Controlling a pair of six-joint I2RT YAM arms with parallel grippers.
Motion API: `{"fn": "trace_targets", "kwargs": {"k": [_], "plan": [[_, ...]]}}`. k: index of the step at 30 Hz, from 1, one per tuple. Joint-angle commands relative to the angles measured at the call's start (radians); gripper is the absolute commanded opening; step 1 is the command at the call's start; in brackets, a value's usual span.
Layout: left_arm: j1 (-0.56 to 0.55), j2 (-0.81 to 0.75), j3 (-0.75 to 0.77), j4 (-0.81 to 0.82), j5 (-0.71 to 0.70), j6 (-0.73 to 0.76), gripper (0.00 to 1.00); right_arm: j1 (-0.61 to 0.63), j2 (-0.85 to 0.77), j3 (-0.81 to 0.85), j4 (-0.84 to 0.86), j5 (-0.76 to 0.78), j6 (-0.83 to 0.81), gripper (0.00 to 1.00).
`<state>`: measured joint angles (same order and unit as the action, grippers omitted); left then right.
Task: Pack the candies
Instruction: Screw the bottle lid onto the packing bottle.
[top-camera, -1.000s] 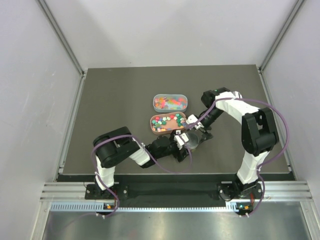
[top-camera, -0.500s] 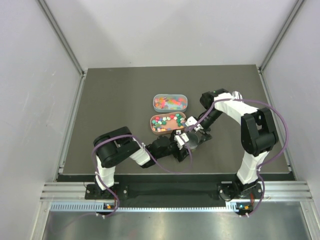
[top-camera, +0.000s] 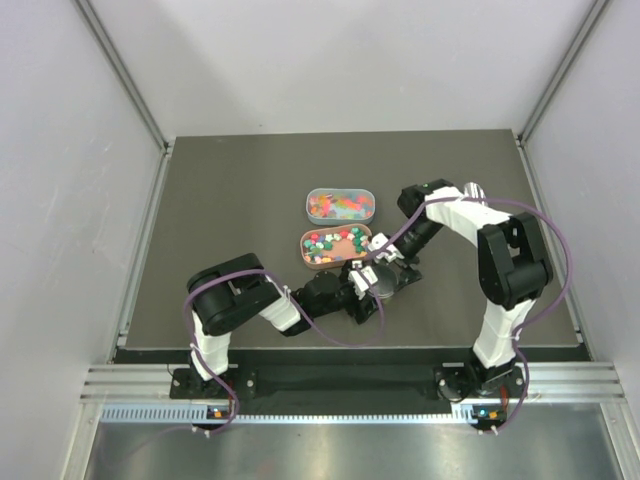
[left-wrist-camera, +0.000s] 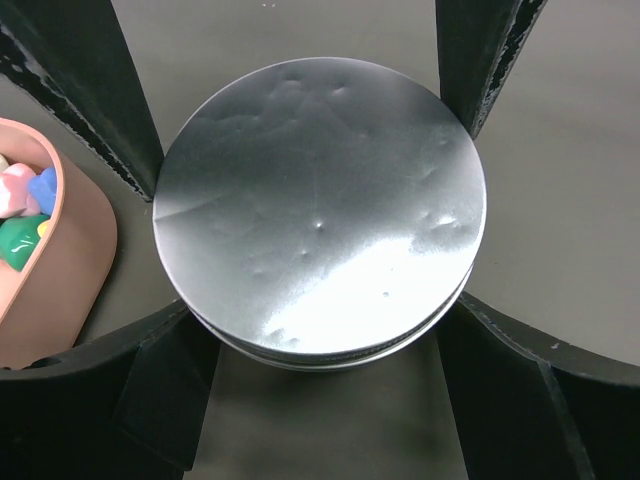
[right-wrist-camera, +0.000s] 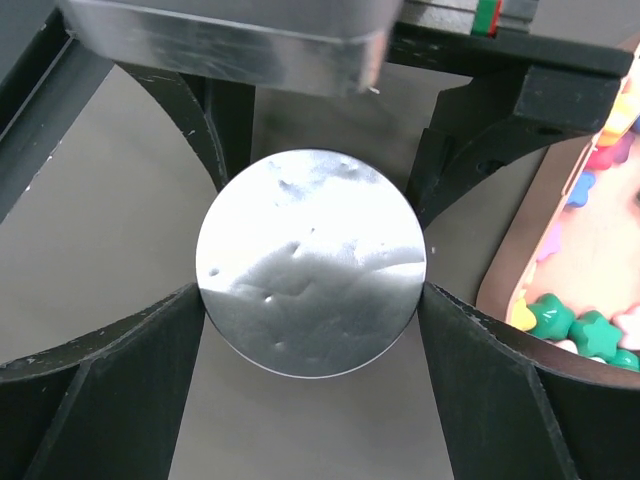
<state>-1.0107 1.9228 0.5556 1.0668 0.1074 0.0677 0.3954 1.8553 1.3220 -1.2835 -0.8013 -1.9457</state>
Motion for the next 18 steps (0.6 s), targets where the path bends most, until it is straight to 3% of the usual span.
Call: {"fn": "trace_targets", "kwargs": {"k": [1, 11, 18], "plan": [[-0.005, 0.045, -0.040, -0.156, -0.011, 0.026, 0.86, 0.014, 0.028, 0.012, -0.016, 0.004, 0.024, 0.85], [-0.005, 0.039, -0.042, -0.154, -0.021, 0.027, 0.85, 0.019, 0.016, -0.003, 0.019, 0.027, 0.149, 0.68], [-0.005, 0.022, -0.039, -0.169, -0.032, 0.009, 0.82, 0.060, -0.082, -0.167, 0.128, 0.071, 0.318, 0.64]]}}
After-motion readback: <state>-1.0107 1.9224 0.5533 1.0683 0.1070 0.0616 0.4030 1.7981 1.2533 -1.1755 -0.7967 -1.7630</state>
